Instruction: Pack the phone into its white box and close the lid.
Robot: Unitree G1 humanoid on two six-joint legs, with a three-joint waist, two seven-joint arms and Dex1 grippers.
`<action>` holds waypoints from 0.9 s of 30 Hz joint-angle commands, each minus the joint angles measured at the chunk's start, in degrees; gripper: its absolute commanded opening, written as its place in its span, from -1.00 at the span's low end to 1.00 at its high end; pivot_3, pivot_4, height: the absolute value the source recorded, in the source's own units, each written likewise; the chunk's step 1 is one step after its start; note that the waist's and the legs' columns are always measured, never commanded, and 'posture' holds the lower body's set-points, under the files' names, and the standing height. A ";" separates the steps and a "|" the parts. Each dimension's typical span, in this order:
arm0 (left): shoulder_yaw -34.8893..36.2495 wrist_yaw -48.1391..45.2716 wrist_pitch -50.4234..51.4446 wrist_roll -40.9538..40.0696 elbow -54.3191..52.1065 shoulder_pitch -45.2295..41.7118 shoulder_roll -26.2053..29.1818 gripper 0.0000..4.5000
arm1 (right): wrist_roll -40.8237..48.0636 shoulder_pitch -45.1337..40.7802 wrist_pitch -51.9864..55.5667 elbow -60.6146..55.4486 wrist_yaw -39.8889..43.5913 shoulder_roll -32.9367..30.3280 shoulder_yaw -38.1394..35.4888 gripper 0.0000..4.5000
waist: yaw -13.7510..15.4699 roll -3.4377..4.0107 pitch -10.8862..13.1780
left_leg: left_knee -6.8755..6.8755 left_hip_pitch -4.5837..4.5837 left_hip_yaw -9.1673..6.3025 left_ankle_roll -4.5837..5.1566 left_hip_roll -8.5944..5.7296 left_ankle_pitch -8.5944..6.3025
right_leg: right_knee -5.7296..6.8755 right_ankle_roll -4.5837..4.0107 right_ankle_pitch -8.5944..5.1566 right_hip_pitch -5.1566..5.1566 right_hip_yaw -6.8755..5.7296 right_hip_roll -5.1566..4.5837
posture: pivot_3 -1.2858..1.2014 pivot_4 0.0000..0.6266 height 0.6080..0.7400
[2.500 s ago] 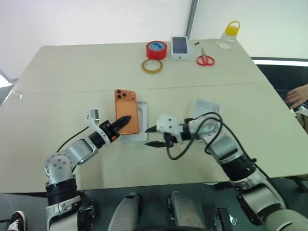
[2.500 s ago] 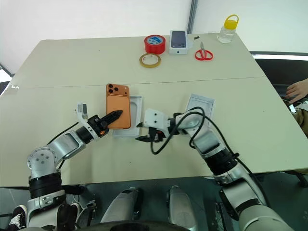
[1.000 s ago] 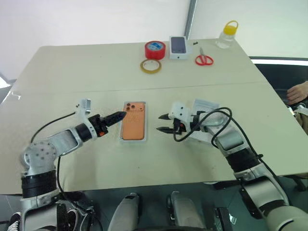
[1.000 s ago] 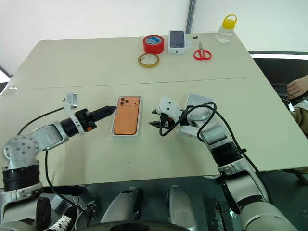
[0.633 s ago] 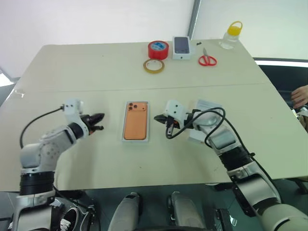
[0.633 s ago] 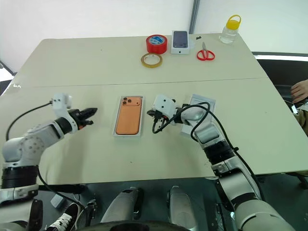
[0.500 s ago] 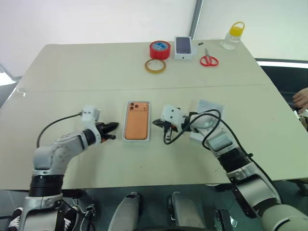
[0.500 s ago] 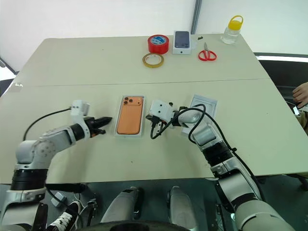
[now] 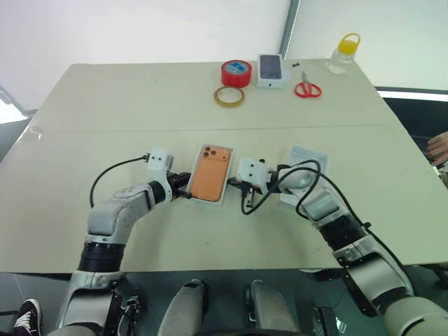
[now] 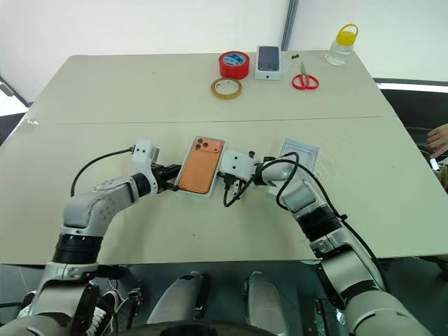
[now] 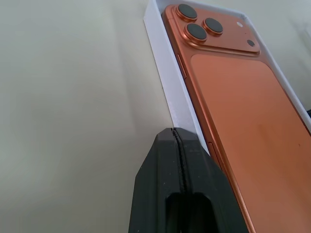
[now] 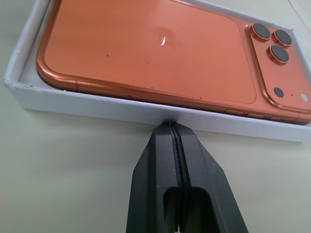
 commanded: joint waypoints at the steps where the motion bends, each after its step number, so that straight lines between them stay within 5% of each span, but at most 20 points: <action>1: -6.95 -2.49 -0.84 0.62 0.88 -1.67 -6.68 -0.99 | -0.17 -0.39 -2.91 0.21 0.70 -2.17 -1.68 -1.00 | 0.46 0.00 -0.01 | 0.01 0.00 0.00 0.00 -0.01 0.00 | -0.04 0.00 0.00 0.03 -0.01 -0.01 | 0.03 -0.52 1.00; 12: -10.32 -6.51 -3.92 5.79 6.91 -6.57 -16.13 -0.99 | 0.11 0.90 -3.10 2.55 1.35 -8.10 -6.36 -1.00 | 1.28 0.01 -0.01 | 0.04 -0.01 -0.02 0.04 -0.03 -0.02 | -0.57 0.14 0.08 0.35 -0.11 -0.02 | 0.03 -0.52 1.00; 27: -10.15 -10.49 -8.55 11.03 15.25 -11.50 -19.19 -0.99 | 1.66 6.64 1.52 -3.51 4.36 -12.40 -9.80 -1.00 | 1.12 0.01 -0.01 | 0.10 0.06 -0.02 0.08 -0.03 -0.04 | -0.65 0.20 0.11 0.51 -0.14 -0.02 | 0.03 -0.52 1.00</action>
